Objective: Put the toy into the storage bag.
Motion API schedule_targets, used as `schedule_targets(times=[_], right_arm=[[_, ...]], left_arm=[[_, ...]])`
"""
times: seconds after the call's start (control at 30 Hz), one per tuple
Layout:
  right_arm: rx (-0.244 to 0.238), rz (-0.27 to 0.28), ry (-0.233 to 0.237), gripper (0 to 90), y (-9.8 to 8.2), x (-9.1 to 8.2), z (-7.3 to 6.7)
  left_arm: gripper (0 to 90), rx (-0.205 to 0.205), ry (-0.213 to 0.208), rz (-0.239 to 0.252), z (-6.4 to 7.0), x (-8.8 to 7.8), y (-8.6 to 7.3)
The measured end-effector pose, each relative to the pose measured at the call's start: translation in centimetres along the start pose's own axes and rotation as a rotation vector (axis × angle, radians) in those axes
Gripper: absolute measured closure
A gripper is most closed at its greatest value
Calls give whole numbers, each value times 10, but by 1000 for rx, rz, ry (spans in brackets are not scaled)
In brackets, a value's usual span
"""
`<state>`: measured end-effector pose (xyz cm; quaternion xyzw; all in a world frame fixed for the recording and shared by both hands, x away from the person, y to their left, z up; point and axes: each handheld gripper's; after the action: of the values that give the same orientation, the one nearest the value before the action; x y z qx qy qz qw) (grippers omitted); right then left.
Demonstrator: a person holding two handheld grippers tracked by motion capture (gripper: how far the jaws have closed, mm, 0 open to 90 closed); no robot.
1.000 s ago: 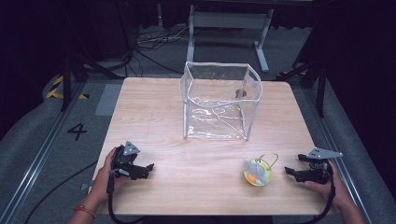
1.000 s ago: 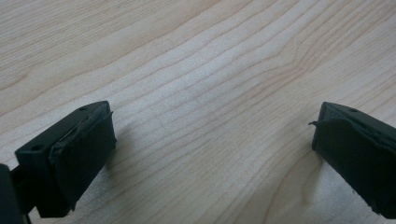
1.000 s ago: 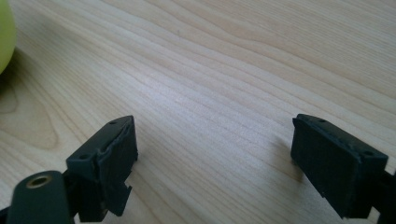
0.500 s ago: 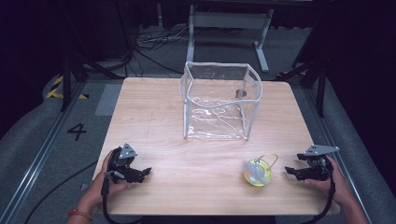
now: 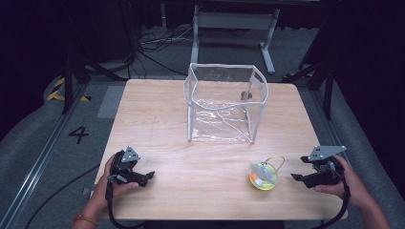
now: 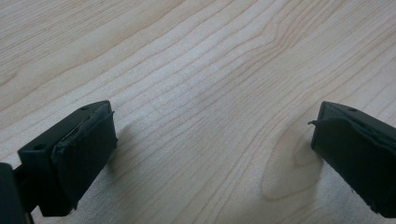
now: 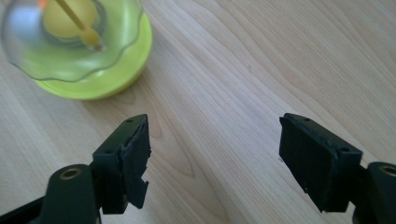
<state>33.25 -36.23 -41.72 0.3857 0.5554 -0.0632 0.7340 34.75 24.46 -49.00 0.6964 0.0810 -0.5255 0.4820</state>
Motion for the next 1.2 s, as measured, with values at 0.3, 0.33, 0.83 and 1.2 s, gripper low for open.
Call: schedule_targets(times=[0.3,0.33,0.83,1.2], right_arm=[[-81,-40,17,252,26,-21,-17],[-90,-40,16,253,29,-23,-19],[-212,-122,32,271,73,-34,-40],[-216,-173,64,502,90,-17,-40]], left_arm=[[4,-1,1,2,0,0,0],[4,-1,0,2,0,0,0],[4,-6,3,3,1,0,0],[5,-7,1,2,1,0,0]])
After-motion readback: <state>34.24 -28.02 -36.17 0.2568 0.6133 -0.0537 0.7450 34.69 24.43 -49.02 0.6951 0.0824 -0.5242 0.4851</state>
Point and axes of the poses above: each handheld gripper's, and its own axes: x roughly forward along the jaws, y roughly out of its top, z roughly to its right, and after that the axes turned 5 degrees about -z, right-handed
